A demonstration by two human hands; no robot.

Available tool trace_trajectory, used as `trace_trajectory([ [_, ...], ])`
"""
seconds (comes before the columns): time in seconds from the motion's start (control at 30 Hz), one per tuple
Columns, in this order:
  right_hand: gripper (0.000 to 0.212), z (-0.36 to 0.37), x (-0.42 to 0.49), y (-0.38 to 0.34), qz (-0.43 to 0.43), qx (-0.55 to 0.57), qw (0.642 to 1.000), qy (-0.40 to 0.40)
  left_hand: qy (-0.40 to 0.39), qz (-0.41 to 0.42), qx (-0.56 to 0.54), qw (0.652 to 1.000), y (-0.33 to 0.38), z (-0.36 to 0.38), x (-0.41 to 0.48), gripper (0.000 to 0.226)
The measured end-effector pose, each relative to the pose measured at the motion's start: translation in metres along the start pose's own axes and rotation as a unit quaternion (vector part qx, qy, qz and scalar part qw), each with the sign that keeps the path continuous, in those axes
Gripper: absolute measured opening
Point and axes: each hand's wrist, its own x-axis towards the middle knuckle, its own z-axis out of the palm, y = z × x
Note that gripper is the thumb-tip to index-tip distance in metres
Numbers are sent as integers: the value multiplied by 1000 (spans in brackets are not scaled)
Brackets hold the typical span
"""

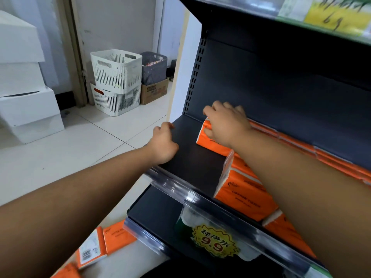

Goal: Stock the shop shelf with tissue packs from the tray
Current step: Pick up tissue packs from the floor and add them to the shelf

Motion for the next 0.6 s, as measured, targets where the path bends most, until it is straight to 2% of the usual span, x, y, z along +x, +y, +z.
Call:
trace_trajectory([
  [0.17, 50, -18, -13, -32, -27, 15, 999, -6, 29, 43, 153, 987, -3, -45, -24, 64],
  [0.3, 47, -33, -16, -70, -68, 51, 996, -6, 62, 55, 302, 950, -18, -93, -50, 68],
  [0.6, 50, -28, -26, -199, -146, 133, 980, -11, 49, 0, 452, 891, -118, -152, -109, 69],
])
